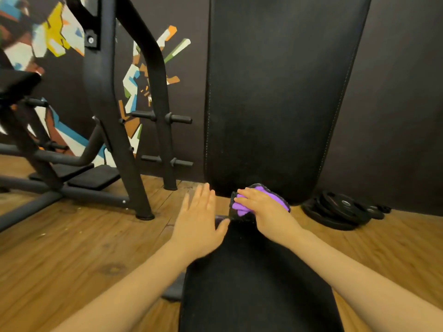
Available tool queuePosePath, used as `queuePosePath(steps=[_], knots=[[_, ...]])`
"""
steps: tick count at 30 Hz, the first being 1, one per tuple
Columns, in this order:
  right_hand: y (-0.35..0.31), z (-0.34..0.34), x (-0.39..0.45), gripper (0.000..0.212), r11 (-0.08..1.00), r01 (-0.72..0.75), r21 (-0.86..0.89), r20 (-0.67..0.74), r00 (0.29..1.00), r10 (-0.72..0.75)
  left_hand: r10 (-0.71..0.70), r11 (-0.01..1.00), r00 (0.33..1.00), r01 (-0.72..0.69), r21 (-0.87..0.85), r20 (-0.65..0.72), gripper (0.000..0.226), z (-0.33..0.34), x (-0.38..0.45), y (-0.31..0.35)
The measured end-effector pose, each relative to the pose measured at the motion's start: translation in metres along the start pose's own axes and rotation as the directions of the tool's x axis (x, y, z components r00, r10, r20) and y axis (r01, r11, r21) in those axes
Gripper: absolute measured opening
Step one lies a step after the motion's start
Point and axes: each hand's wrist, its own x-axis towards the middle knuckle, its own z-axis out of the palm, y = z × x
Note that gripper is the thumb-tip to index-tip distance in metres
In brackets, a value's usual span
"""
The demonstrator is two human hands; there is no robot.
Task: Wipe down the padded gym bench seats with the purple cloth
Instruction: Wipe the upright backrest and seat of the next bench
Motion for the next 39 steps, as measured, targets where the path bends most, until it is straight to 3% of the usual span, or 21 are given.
queuePosePath(steps=[2, 4, 10, 19, 27, 30, 34, 39], knots=[[-0.016, 0.011, 0.008, 0.055, 0.994, 0.000, 0.113, 0.076, 0.997, -0.008, -0.076, 0.997, 0.987, 0.077, 0.000, 0.143, 0.080, 0.015, -0.030, -0.010], [-0.033, 0.021, 0.020, 0.054, 0.993, 0.010, 0.116, 0.170, 0.985, -0.030, -0.117, 0.992, 0.963, 0.124, -0.015, 0.244, 0.082, 0.023, -0.048, -0.016], [-0.052, 0.044, 0.041, 0.043, 0.968, -0.043, 0.246, 0.375, 0.926, -0.054, -0.099, 0.989, 0.944, 0.127, -0.072, 0.315, 0.080, 0.031, -0.057, -0.021], [-0.030, 0.042, 0.004, 0.039, 0.963, -0.164, 0.212, 0.280, 0.955, 0.101, -0.108, 0.976, 0.929, 0.166, -0.139, 0.354, 0.078, 0.030, -0.058, -0.020], [-0.003, 0.029, -0.022, 0.032, 0.898, -0.385, 0.211, 0.257, 0.909, 0.329, -0.071, 0.979, 0.940, 0.129, -0.155, 0.335, 0.075, 0.033, -0.058, -0.021], [-0.034, 0.036, 0.014, 0.030, 0.921, -0.282, 0.267, 0.204, 0.951, 0.232, -0.086, 0.976, 0.940, 0.146, -0.162, 0.330, 0.075, 0.032, -0.058, -0.020], [-0.069, 0.052, 0.054, 0.034, 0.968, -0.103, 0.229, 0.302, 0.953, 0.030, -0.100, 0.967, 0.937, 0.171, -0.189, 0.335, 0.076, 0.032, -0.059, -0.020], [-0.044, 0.057, 0.035, 0.040, 0.957, -0.157, 0.243, 0.297, 0.951, 0.081, -0.101, 0.967, 0.929, 0.176, -0.186, 0.357, 0.075, 0.033, -0.058, -0.021]])
